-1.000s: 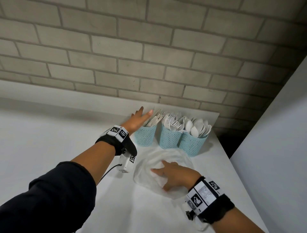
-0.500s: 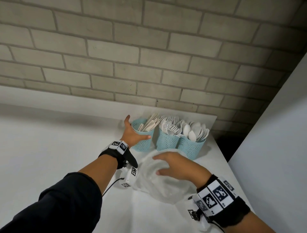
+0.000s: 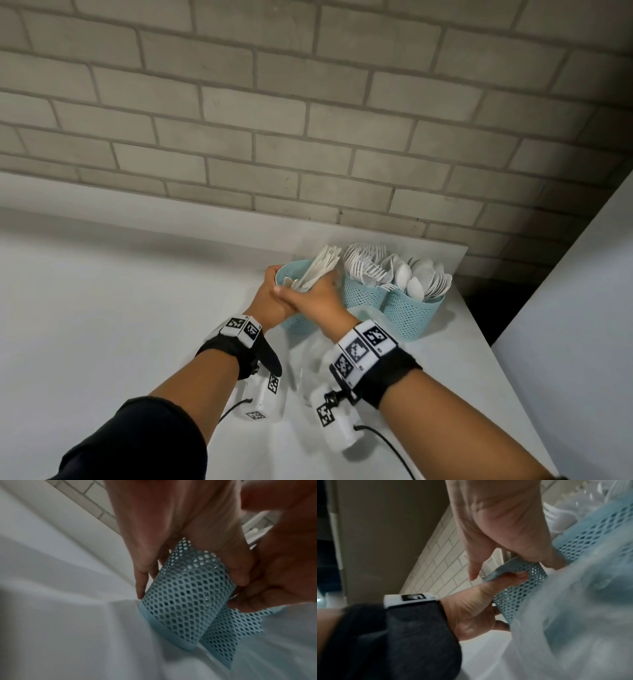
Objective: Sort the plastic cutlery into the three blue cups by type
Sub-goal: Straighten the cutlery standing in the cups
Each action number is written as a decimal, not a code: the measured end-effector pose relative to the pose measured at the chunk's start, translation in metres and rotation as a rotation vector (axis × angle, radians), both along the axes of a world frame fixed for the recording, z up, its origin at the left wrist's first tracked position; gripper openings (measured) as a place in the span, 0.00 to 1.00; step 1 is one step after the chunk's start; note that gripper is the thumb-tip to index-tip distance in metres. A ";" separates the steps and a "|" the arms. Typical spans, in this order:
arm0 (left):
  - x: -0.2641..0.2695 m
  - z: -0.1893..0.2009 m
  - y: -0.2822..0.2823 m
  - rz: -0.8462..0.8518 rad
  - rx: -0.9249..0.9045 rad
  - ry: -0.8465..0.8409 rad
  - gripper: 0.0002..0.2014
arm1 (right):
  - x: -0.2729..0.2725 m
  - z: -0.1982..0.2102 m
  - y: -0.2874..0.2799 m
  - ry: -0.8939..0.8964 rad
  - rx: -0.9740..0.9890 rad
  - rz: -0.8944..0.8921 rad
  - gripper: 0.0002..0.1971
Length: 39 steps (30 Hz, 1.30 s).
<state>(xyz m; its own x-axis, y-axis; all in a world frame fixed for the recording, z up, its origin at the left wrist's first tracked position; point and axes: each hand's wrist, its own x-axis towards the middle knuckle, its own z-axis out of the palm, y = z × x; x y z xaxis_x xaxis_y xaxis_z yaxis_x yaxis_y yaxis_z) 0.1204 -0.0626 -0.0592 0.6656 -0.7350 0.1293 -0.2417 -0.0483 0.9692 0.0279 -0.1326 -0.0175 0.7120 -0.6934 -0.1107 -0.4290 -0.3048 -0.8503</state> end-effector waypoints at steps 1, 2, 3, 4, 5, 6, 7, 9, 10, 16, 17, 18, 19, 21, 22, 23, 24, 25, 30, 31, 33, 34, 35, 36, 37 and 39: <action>0.003 -0.002 -0.001 0.000 0.030 0.008 0.35 | 0.004 0.004 0.002 0.029 -0.021 -0.034 0.71; 0.002 0.001 -0.001 -0.007 0.042 0.018 0.37 | 0.003 0.017 0.008 0.074 -0.066 -0.067 0.68; 0.003 0.002 -0.001 -0.012 0.052 0.018 0.39 | 0.003 0.028 0.011 0.093 -0.115 -0.082 0.65; 0.005 0.001 -0.003 -0.010 0.060 -0.013 0.40 | 0.004 0.035 0.009 0.100 -0.169 -0.076 0.64; 0.006 0.002 -0.003 -0.030 0.066 -0.036 0.40 | 0.006 0.039 0.006 0.111 -0.217 -0.053 0.63; 0.005 0.004 -0.003 -0.045 0.069 -0.069 0.39 | 0.007 0.044 0.002 0.112 -0.261 -0.005 0.64; 0.009 0.001 -0.004 -0.066 0.073 -0.079 0.41 | 0.010 0.048 0.000 0.102 -0.277 0.051 0.64; 0.006 0.006 -0.003 -0.072 0.062 -0.045 0.47 | 0.020 0.048 -0.003 0.071 -0.256 0.186 0.64; 0.008 0.003 -0.005 -0.057 0.048 -0.030 0.49 | 0.025 0.047 -0.004 0.077 -0.255 0.234 0.60; 0.012 0.003 -0.010 -0.114 0.037 0.001 0.35 | 0.031 0.039 -0.003 -0.111 -0.358 0.228 0.11; 0.014 0.002 -0.011 -0.124 0.031 0.003 0.34 | 0.030 0.040 -0.004 -0.176 -0.286 0.188 0.12; 0.016 0.000 -0.013 -0.131 0.022 0.005 0.35 | 0.029 0.041 -0.007 -0.249 -0.191 0.129 0.15; 0.018 -0.002 -0.013 -0.126 0.025 0.006 0.39 | 0.028 0.042 -0.009 -0.320 -0.094 0.067 0.18; 0.018 -0.005 -0.013 -0.108 0.022 0.003 0.46 | 0.024 0.044 -0.013 -0.420 -0.004 -0.013 0.16; 0.019 -0.007 -0.013 -0.107 0.028 0.007 0.47 | 0.023 0.044 -0.014 -0.427 -0.033 -0.018 0.14; 0.018 -0.006 -0.013 -0.106 0.028 0.010 0.46 | 0.022 0.043 -0.014 -0.420 -0.077 -0.009 0.14; 0.016 -0.004 -0.012 -0.106 0.020 0.007 0.45 | 0.022 0.042 -0.012 -0.406 -0.121 0.002 0.14; 0.016 -0.003 -0.013 -0.108 0.013 0.009 0.44 | 0.022 0.040 -0.009 -0.397 -0.171 0.004 0.15; 0.020 -0.009 -0.014 -0.099 0.016 0.026 0.50 | 0.024 0.034 -0.005 -0.314 -0.364 -0.027 0.14; 0.020 -0.010 -0.014 -0.099 0.026 0.034 0.51 | 0.024 0.035 -0.005 -0.285 -0.357 0.010 0.16; 0.021 -0.011 -0.015 -0.102 0.032 0.035 0.51 | 0.025 0.036 -0.006 -0.263 -0.349 -0.009 0.23; 0.021 -0.010 -0.015 -0.105 0.030 0.037 0.52 | 0.024 0.037 -0.006 -0.255 -0.372 -0.052 0.28; 0.022 -0.012 -0.015 -0.111 0.023 0.036 0.53 | 0.024 0.039 -0.005 -0.232 -0.415 -0.086 0.34; 0.022 -0.012 -0.015 -0.118 0.019 0.036 0.54 | 0.023 0.041 -0.003 -0.190 -0.458 -0.095 0.41; 0.020 -0.010 -0.014 -0.119 0.022 0.036 0.54 | 0.022 0.043 -0.002 -0.150 -0.482 -0.092 0.48; 0.018 -0.005 -0.014 -0.126 -0.002 0.018 0.54 | 0.024 0.045 -0.002 -0.112 -0.443 -0.098 0.59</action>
